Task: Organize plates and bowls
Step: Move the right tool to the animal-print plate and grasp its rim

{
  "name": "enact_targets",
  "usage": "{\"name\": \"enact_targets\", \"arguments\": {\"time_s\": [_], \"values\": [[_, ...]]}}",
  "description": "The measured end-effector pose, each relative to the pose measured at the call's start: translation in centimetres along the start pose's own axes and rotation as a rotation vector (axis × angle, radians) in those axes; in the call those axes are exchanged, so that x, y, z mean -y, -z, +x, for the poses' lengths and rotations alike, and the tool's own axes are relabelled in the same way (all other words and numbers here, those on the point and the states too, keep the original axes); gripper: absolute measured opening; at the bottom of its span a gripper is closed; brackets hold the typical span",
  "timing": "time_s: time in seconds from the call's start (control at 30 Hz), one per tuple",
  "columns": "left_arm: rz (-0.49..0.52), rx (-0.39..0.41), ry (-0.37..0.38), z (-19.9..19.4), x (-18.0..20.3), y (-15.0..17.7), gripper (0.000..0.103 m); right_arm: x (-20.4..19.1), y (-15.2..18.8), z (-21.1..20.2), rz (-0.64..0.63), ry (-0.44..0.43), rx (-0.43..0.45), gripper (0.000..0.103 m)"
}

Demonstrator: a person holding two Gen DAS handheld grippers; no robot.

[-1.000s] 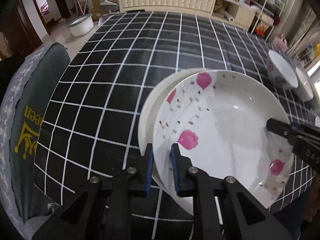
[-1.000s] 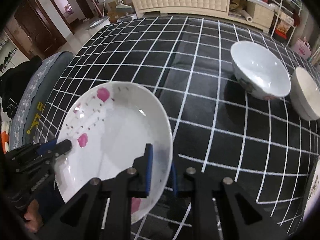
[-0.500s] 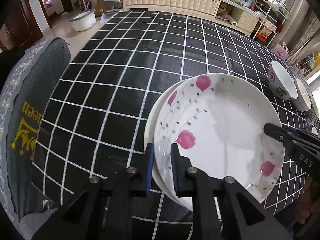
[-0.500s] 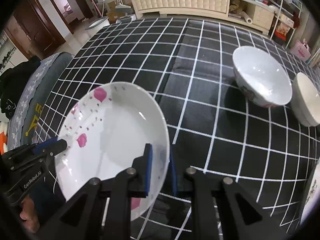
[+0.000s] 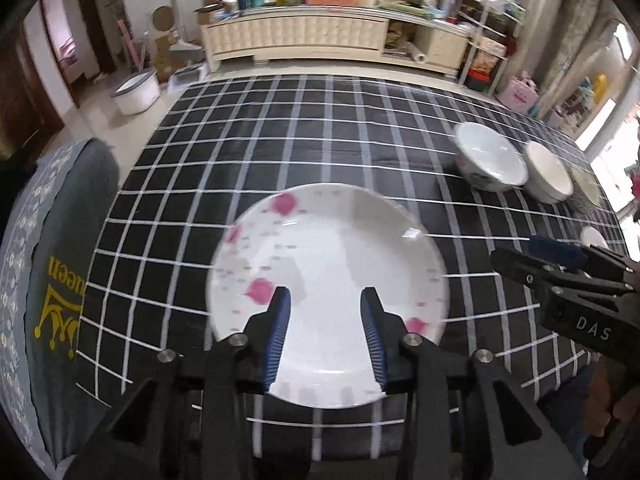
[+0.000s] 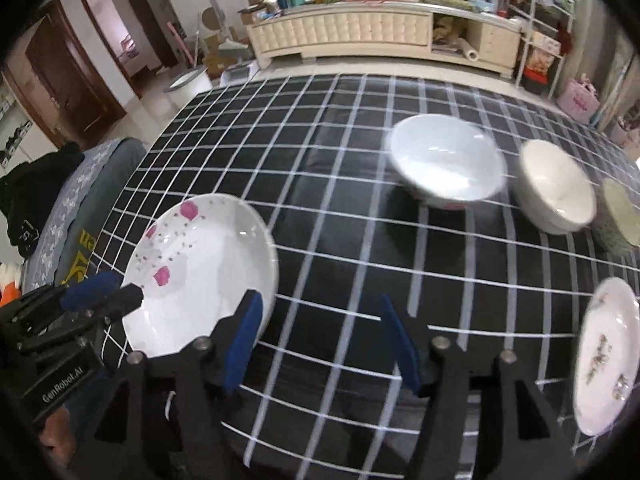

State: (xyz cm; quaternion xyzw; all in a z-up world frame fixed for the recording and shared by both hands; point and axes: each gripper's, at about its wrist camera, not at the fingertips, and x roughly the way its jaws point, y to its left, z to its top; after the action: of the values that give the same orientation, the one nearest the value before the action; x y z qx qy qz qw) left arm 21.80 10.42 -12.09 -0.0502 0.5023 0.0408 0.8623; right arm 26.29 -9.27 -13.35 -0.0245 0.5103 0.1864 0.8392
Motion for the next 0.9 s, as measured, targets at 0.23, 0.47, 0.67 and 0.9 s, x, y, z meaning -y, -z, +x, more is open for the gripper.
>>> {"name": "enact_targets", "arguments": {"time_s": [0.23,0.47,0.67,0.9], "values": [[0.082,0.015,0.073,-1.2,6.7,-0.6,0.034,4.7,1.7,-3.9,0.078,0.048,0.04,0.066],[0.207,0.029,0.158,-2.1,13.7,-1.1,0.04,10.0,3.5,-7.6,0.14,0.121,0.078,0.071],[0.265,0.015,0.207,-2.1,19.4,-1.4,0.044,14.7,5.4,-10.0,0.21,0.167,0.093,0.077],[0.353,-0.005,0.241,-0.6,25.7,-1.4,0.044,20.3,7.6,-11.3,0.288,0.215,0.082,0.08]]}}
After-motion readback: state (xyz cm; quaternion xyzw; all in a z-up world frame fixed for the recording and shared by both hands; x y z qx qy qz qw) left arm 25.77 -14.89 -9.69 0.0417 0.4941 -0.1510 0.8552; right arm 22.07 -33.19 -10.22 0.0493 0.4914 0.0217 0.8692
